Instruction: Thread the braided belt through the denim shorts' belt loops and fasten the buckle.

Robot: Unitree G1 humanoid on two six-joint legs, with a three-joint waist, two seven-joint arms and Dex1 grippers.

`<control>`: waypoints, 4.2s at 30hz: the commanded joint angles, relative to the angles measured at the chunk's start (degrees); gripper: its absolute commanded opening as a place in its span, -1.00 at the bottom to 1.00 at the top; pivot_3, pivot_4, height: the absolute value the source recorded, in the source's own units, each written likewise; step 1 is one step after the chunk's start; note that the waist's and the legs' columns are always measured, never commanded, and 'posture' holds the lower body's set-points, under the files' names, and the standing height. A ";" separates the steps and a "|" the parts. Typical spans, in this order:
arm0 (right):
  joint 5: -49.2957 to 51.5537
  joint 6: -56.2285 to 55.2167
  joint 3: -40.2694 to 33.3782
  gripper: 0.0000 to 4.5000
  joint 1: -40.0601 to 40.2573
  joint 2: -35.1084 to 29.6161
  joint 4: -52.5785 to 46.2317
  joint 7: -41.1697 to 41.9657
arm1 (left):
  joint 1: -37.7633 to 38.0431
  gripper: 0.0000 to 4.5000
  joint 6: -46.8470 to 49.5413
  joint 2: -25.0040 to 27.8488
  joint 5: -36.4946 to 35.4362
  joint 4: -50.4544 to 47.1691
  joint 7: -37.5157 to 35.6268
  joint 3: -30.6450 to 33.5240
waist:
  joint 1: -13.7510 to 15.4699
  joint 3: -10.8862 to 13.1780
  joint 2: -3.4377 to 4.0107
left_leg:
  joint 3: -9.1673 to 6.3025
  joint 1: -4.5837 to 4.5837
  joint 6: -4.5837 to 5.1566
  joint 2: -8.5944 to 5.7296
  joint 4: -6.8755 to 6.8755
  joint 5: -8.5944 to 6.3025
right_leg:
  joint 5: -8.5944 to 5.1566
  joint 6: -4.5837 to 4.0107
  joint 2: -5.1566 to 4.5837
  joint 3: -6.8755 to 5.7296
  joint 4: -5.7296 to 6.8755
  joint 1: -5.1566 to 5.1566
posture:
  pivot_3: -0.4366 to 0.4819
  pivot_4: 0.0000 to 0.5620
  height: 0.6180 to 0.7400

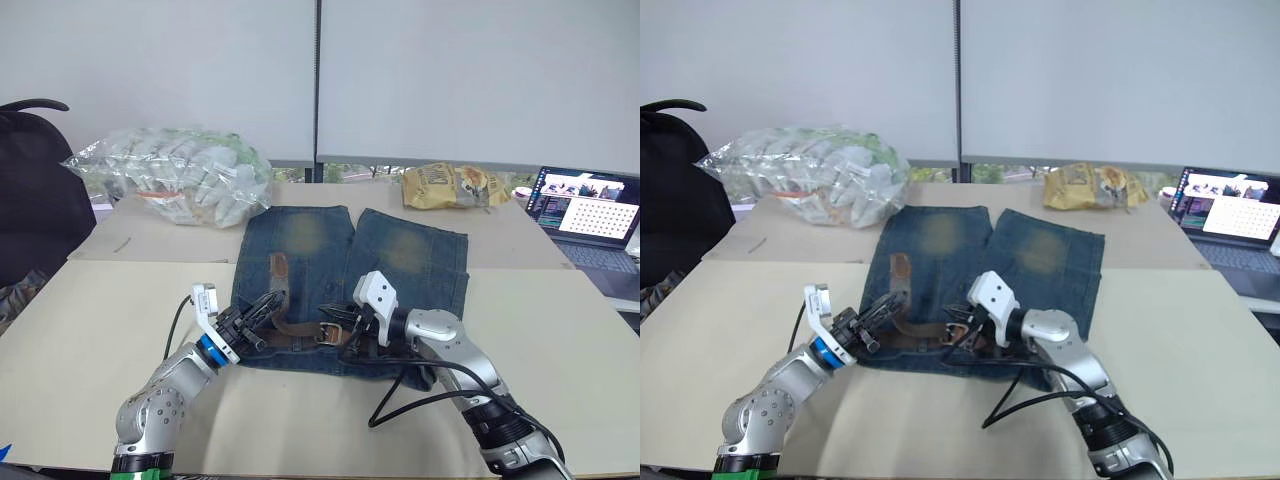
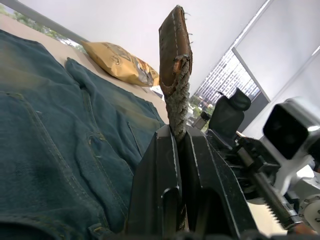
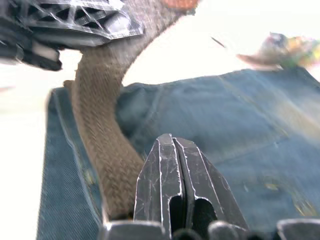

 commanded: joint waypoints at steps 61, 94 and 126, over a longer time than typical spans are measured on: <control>-12.25 16.48 13.28 -1.00 -2.13 -2.37 6.68 4.87 | -7.68 -1.00 -8.19 -2.47 6.41 1.96 11.22 2.86 | -1.54 -0.10 -0.16 | -0.01 1.00 -0.03 0.04 -0.27 -0.02 | -0.29 0.37 0.05 0.00 -0.13 0.90 | -0.05 -0.47 1.00; -12.92 24.10 15.00 -1.00 -1.49 -0.12 6.26 1.17 | -25.95 -1.00 11.34 -14.90 -8.10 9.91 -10.86 -5.28 | -1.76 -0.21 -0.27 | -0.05 1.09 -0.03 0.01 -0.36 -0.02 | -0.33 0.40 0.09 0.02 -0.19 0.97 | -0.05 -0.47 1.00; 3.00 13.04 -10.31 -1.00 10.12 -0.03 -12.19 -5.68 | -24.17 -1.00 -10.74 -8.87 16.29 17.15 -9.76 -11.14 | -0.12 0.02 -0.30 | -0.03 0.79 -0.04 -0.03 -0.55 -0.02 | -0.33 0.43 0.00 0.01 -0.51 0.76 | -0.05 -0.47 1.00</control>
